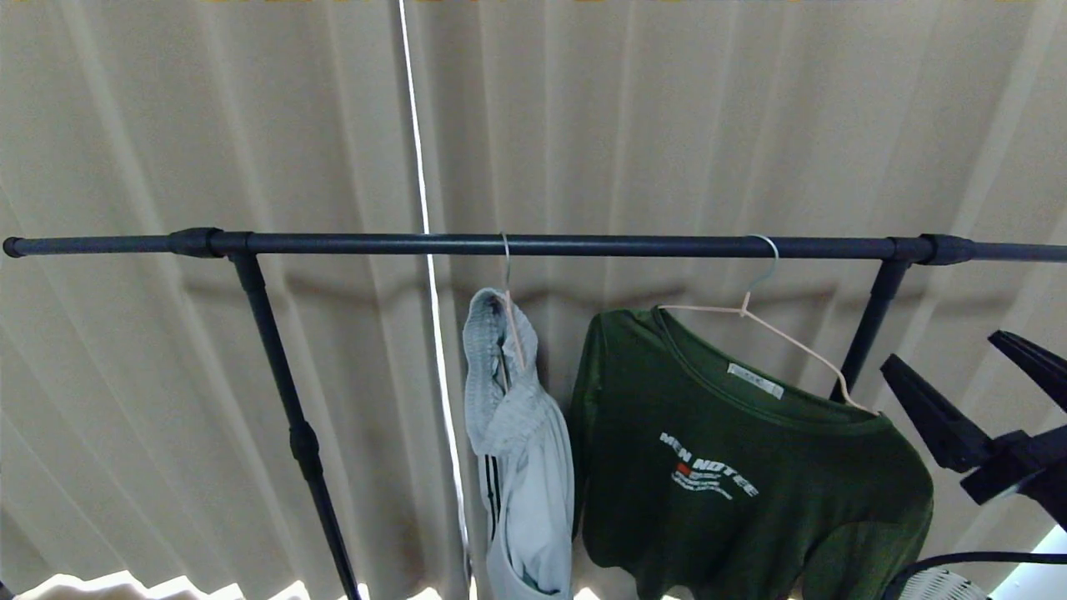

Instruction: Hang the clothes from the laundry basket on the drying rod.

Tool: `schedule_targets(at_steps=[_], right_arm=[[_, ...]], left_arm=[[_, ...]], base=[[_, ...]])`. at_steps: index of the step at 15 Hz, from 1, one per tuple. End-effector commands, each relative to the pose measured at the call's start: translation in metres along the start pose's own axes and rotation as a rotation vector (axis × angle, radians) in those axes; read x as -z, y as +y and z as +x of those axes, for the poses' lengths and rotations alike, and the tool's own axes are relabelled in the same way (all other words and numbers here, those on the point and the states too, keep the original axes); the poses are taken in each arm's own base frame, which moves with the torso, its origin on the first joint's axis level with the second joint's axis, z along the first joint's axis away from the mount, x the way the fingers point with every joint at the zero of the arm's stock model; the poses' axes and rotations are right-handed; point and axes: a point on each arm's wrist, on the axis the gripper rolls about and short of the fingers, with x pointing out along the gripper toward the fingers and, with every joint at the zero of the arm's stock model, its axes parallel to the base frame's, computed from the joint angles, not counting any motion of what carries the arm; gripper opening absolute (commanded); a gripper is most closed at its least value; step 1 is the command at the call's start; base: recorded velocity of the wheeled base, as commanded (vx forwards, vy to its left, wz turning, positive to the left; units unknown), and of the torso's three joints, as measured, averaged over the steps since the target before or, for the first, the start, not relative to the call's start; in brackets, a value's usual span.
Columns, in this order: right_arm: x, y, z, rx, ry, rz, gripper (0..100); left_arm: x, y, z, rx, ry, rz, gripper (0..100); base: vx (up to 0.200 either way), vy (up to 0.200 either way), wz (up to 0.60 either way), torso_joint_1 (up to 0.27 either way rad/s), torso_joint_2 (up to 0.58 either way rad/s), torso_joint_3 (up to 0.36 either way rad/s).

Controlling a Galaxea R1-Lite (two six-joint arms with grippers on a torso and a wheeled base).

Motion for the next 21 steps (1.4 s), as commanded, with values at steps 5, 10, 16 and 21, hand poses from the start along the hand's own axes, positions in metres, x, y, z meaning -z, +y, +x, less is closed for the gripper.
schedule_targets(at_steps=[5, 10, 16, 21], right_arm=[[0.022, -0.018, -0.126, 0.133, 0.264, -0.107, 100], [0.042, -0.016, -0.172, 0.231, 0.390, -0.002, 100], [0.058, -0.012, -0.161, 0.072, 0.269, 0.110, 100], [0.058, -0.011, -0.161, 0.035, 0.272, 0.109, 100]], left_arm=[[0.002, -0.002, -0.006, -0.082, -0.082, -0.007, 100], [0.002, -0.002, -0.006, -0.083, -0.080, -0.010, 100], [0.003, -0.002, -0.006, -0.083, -0.091, -0.032, 100], [0.003, -0.002, -0.006, -0.081, -0.091, -0.032, 100]], base=[[0.000, 0.000, 0.00, 0.000, 0.00, 0.000], [0.000, 0.000, 0.00, 0.000, 0.00, 0.000], [0.000, 0.000, 0.00, 0.000, 0.00, 0.000], [0.000, 0.000, 0.00, 0.000, 0.00, 0.000]])
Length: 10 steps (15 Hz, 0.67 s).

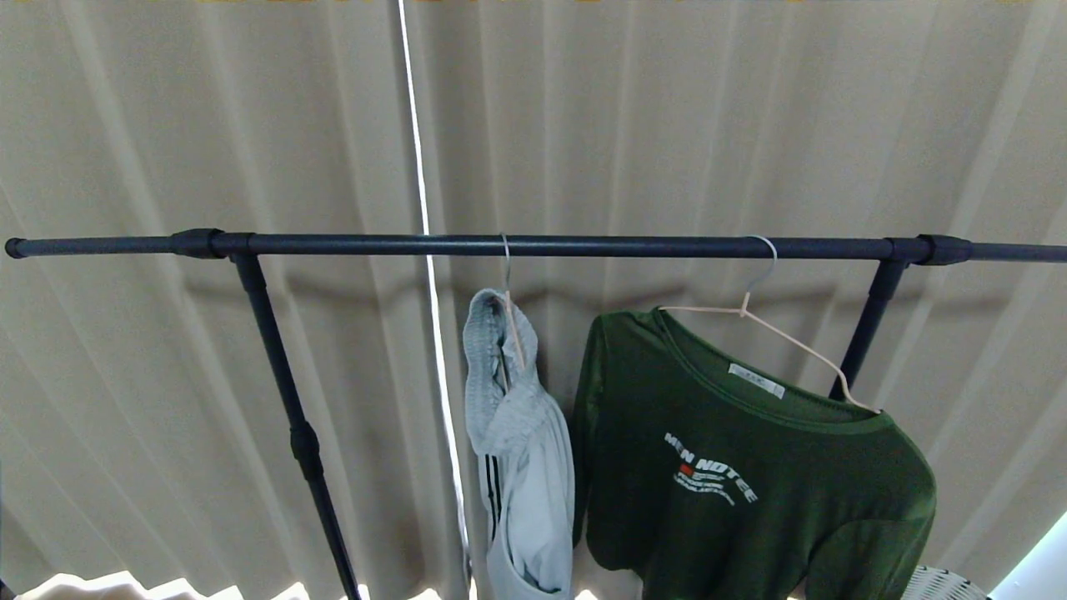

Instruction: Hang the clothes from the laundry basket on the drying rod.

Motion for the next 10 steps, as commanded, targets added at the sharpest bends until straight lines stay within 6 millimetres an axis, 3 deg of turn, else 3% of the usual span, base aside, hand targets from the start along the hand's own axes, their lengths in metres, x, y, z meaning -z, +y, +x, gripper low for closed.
schedule_targets(at_steps=[1, 10], right_arm=[[0.0001, -0.0001, 0.0004, -0.001, 0.005, 0.000, 100], [0.0001, -0.0001, 0.0004, 0.006, 0.005, 0.009, 100]], left_arm=[[0.0001, 0.0000, -0.0001, 0.000, -0.001, -0.001, 100], [0.0001, 0.0000, -0.0001, 0.000, -0.001, -0.001, 100]], base=[[0.000, 0.000, 0.00, 0.000, 0.00, 0.000], [0.000, 0.000, 0.00, 0.000, 0.00, 0.000]])
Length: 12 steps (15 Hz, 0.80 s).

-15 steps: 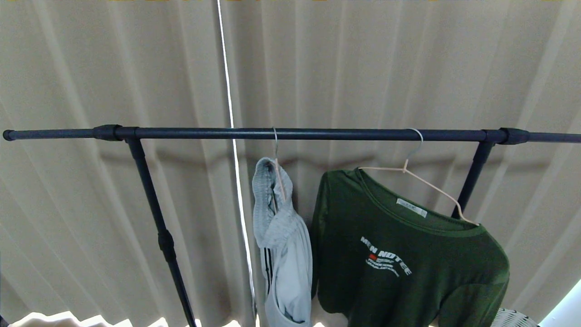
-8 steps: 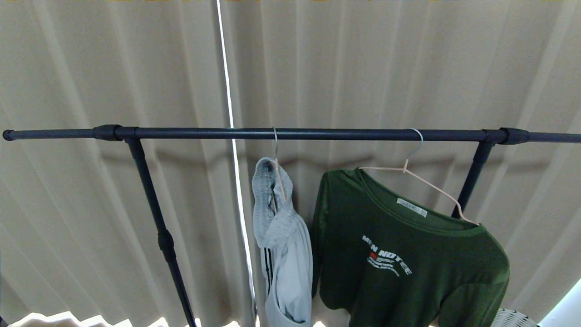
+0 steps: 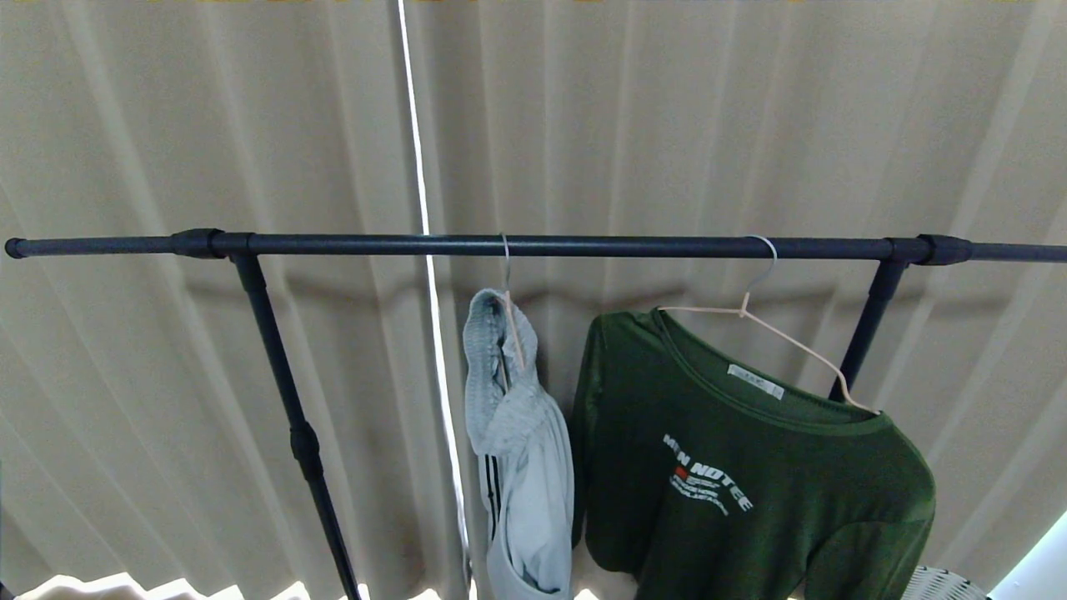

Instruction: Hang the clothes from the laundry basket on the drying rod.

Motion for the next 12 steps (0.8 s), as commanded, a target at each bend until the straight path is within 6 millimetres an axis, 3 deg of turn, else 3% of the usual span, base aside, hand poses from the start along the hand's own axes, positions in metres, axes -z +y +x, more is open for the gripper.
schedule_targets(at_steps=[1, 12], right_arm=[[-0.0003, 0.0000, 0.0003, 0.001, 0.002, 0.000, 100], [-0.0001, -0.0001, 0.0005, 0.004, 0.003, -0.001, 100]], left_arm=[[0.0001, 0.0000, -0.0001, 0.000, -0.001, 0.000, 100], [0.0001, 0.0000, -0.0001, 0.000, -0.001, 0.000, 100]], base=[[0.000, 0.000, 0.00, 0.000, 0.00, 0.000], [0.000, 0.000, 0.00, 0.000, 0.00, 0.000]])
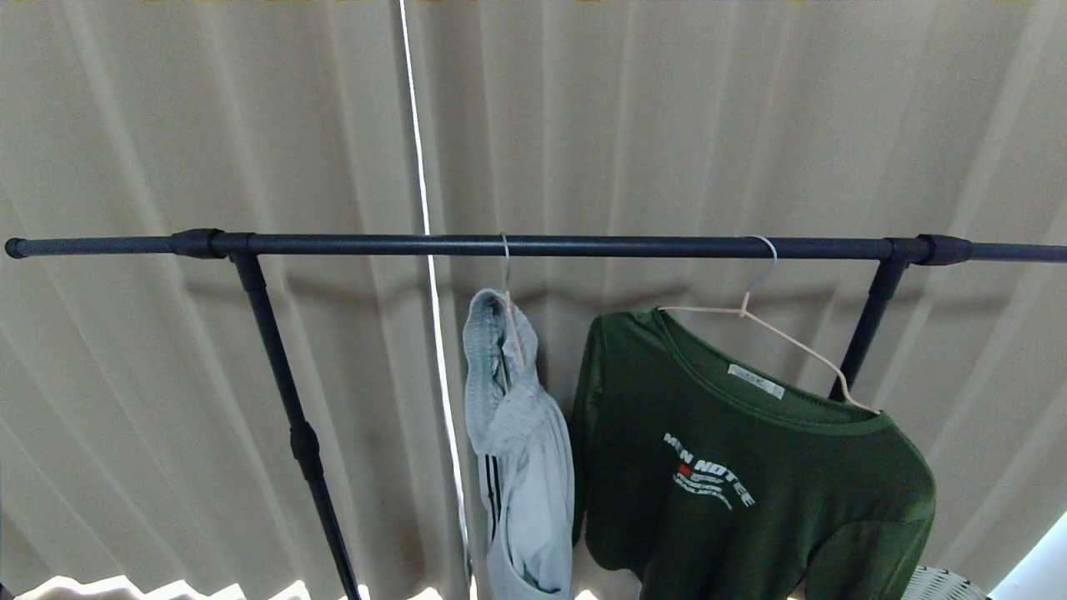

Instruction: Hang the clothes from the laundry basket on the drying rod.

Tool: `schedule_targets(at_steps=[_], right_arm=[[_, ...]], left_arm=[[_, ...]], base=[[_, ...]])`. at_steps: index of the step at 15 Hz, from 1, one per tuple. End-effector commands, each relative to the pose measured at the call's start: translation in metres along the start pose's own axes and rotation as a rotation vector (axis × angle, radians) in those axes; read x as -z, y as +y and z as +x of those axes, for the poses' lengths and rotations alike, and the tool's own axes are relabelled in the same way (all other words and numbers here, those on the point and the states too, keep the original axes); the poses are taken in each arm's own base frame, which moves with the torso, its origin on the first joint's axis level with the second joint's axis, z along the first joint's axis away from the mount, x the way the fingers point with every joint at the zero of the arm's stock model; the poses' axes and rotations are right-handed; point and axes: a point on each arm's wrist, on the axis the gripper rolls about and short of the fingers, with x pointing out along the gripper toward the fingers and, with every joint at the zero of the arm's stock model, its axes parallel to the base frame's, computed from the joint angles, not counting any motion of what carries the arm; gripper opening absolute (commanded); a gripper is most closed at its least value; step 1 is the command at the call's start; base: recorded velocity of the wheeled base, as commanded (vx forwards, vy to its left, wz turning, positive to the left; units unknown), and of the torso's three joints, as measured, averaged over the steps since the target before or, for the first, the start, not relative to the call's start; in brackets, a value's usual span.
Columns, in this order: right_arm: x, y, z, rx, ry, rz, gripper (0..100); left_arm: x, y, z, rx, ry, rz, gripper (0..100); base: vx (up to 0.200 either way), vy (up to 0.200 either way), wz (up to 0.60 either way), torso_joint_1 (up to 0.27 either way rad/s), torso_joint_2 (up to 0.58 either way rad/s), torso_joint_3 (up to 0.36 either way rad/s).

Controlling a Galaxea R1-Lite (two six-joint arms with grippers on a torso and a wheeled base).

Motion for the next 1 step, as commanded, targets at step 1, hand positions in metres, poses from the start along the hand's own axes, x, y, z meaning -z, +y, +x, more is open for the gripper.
schedule_targets(at_steps=[1], right_arm=[[0.0001, 0.0000, 0.0004, -0.001, 0.007, -0.001, 100]], left_arm=[[0.0001, 0.0000, -0.0001, 0.000, -0.001, 0.000, 100]], base=[[0.000, 0.000, 0.00, 0.000, 0.00, 0.000]])
